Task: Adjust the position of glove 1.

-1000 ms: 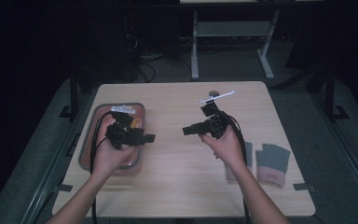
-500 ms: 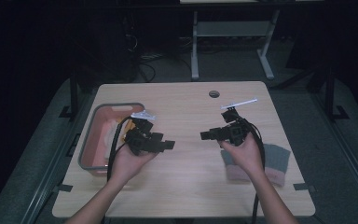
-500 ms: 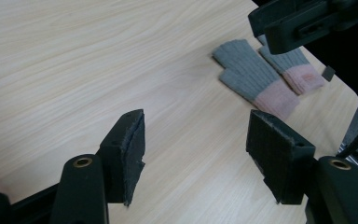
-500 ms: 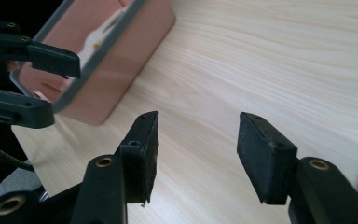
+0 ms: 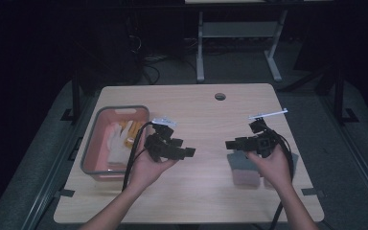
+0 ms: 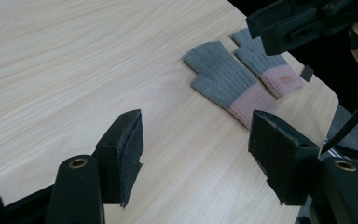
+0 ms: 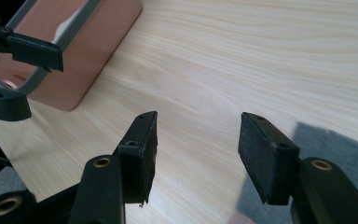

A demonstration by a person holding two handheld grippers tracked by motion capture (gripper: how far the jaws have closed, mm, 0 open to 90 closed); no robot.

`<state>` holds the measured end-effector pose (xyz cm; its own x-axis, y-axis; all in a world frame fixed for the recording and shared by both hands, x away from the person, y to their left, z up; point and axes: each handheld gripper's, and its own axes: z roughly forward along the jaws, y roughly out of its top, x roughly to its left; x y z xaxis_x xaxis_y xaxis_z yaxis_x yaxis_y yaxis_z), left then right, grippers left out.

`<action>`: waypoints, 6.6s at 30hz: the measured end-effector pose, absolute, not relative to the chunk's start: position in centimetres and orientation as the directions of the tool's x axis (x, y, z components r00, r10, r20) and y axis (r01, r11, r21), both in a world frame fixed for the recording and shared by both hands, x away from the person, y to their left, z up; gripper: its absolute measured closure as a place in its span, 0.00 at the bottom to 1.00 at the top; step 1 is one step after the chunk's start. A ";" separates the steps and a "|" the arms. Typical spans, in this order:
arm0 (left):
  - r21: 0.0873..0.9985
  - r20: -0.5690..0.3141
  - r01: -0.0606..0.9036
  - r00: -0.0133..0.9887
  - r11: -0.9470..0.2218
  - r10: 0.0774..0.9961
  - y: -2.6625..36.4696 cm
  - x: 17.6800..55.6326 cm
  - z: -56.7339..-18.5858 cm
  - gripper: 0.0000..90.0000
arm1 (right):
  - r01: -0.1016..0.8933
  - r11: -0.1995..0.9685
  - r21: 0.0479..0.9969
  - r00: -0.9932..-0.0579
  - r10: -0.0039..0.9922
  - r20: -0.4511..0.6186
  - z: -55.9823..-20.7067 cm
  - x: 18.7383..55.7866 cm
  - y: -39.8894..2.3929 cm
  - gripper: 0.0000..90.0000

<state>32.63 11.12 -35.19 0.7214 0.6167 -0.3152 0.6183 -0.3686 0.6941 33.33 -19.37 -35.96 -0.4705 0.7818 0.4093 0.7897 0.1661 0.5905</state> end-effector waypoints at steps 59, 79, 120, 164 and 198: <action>0.686 -0.374 0.587 0.791 -0.429 0.483 1.7 30.7 -39.0 0.34 | 0.900 0.139 0.413 -0.240 0.949 0.204 -44.4 29.4 -31.5 0.58; 0.663 -0.385 0.594 0.793 -0.456 0.472 1.0 30.1 -40.9 0.33 | 0.914 0.136 0.383 -0.218 0.959 0.179 -44.4 29.8 -30.7 0.81; 0.677 -0.371 0.608 0.769 -0.415 0.520 2.2 30.9 -40.8 0.33 | 0.844 0.234 0.483 -0.366 0.909 0.198 -41.6 29.5 -24.8 0.92; 0.628 -0.448 0.687 0.703 -0.366 0.551 1.2 32.3 -42.4 0.31 | 0.832 0.185 0.523 -0.364 0.894 0.262 -42.0 30.4 -23.4 0.70; 0.530 -0.504 0.762 0.636 -0.372 0.584 -3.4 32.1 -46.0 0.43 | 0.879 0.053 0.475 -0.267 0.879 0.396 -44.8 30.5 -26.0 0.53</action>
<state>32.11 -3.38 -46.01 0.6356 0.5845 -0.5045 0.7623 -0.3718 0.5297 30.45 -25.98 -44.78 -0.2669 0.8787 0.3959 0.8787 0.0531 0.4745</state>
